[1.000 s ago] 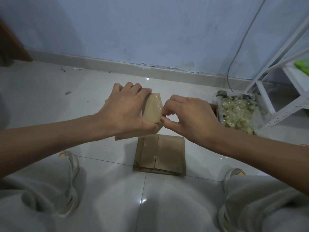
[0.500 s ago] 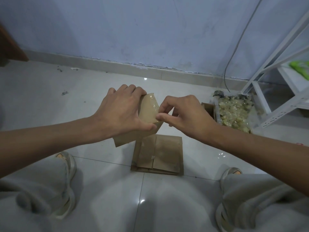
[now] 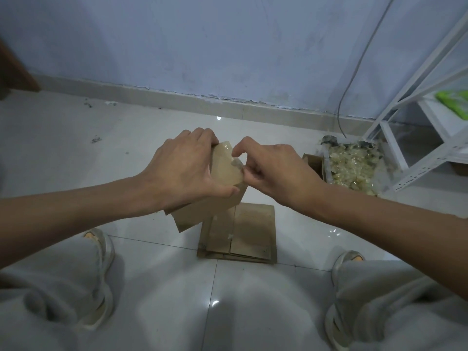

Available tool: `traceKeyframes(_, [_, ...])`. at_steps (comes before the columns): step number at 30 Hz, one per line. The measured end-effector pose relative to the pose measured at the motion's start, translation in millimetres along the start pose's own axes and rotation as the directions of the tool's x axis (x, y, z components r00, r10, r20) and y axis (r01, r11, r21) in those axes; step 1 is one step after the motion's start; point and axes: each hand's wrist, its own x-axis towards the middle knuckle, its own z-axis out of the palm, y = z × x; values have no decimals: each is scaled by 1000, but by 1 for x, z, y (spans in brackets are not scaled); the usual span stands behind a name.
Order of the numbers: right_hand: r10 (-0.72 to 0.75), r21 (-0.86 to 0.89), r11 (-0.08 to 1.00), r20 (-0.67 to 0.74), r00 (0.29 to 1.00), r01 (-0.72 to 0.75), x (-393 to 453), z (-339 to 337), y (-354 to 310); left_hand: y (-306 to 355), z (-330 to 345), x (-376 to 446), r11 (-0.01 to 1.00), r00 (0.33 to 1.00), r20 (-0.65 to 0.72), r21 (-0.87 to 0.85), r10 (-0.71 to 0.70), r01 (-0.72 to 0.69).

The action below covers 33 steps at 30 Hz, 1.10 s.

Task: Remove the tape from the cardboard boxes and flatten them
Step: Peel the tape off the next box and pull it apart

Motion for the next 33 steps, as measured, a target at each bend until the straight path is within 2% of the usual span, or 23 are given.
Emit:
traceKeyframes(2, [7, -11, 1000, 14, 1000, -6, 0, 1, 1, 1, 1, 0, 1000, 1000, 13, 9, 6, -6])
traceKeyframes(7, [120, 268, 954, 70, 990, -134, -8, -3, 6, -7, 0, -1, 1000, 1000, 0, 14, 20, -20])
traceKeyframes(13, [175, 167, 970, 31, 984, -178, -6, -6, 5, -9, 0, 0, 999, 999, -27, 39, 33, -32])
traceKeyframes(18, [-25, -151, 988, 106, 994, 41, 2, -17, 7, -7, 1, 4, 998, 999, -17, 58, 37, -36])
traceKeyframes(23, [-15, -327, 941, 223, 975, 89, 5, -13, 1, -6, 5, 7, 996, 1000, -4, 87, 24, -24])
traceKeyframes(25, [8, -278, 960, 181, 984, 43, 4, -12, 0, -5, 7, 7, 997, 1000, 4, 79, 14, -14])
traceKeyframes(27, [63, -155, 987, 131, 989, -42, 4, -13, 1, -6, 7, 8, 997, 1000, -9, 75, 10, -9])
traceKeyframes(29, [98, -92, 992, 140, 985, -86, 6, -13, 2, -6, 6, 10, 996, 1000, -18, 85, 14, -12])
traceKeyframes(33, [98, -142, 987, 180, 979, -72, 8, -11, 3, -7, 8, 11, 996, 1000, -6, 87, 2, -1])
